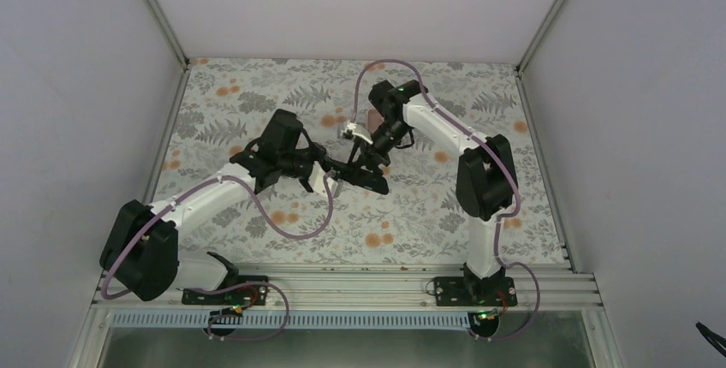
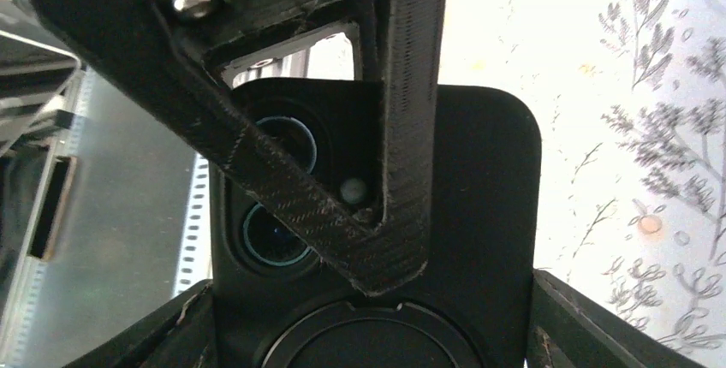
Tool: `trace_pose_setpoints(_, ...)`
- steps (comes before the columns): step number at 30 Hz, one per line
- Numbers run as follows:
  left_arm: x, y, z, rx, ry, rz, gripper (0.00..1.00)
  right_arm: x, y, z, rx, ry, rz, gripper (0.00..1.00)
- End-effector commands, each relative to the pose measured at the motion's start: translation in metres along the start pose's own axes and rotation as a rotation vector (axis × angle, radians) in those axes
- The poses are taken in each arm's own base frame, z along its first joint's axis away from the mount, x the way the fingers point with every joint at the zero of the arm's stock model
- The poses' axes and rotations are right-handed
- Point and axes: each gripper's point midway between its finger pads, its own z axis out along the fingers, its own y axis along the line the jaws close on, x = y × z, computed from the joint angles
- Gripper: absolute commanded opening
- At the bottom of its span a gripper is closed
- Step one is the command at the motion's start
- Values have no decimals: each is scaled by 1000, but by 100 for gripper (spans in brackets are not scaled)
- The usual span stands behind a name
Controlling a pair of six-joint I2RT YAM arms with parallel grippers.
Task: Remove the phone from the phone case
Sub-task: Pick up the phone at the center of the board.
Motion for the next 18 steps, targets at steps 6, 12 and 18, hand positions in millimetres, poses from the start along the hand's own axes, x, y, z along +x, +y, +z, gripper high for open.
trace_pose_setpoints(6, -3, 9, -1, -14, -2, -94, 2, -21, 15, -6, 2, -54, -62, 99)
trace_pose_setpoints(12, -4, 6, -7, 21, 10, -142, 2, 5, 13, -17, 115, 56, -74, 100)
trace_pose_setpoints(18, -5, 6, -24, 108, -17, -286, 2, 17, 8, -60, 350, 93, -114, 100)
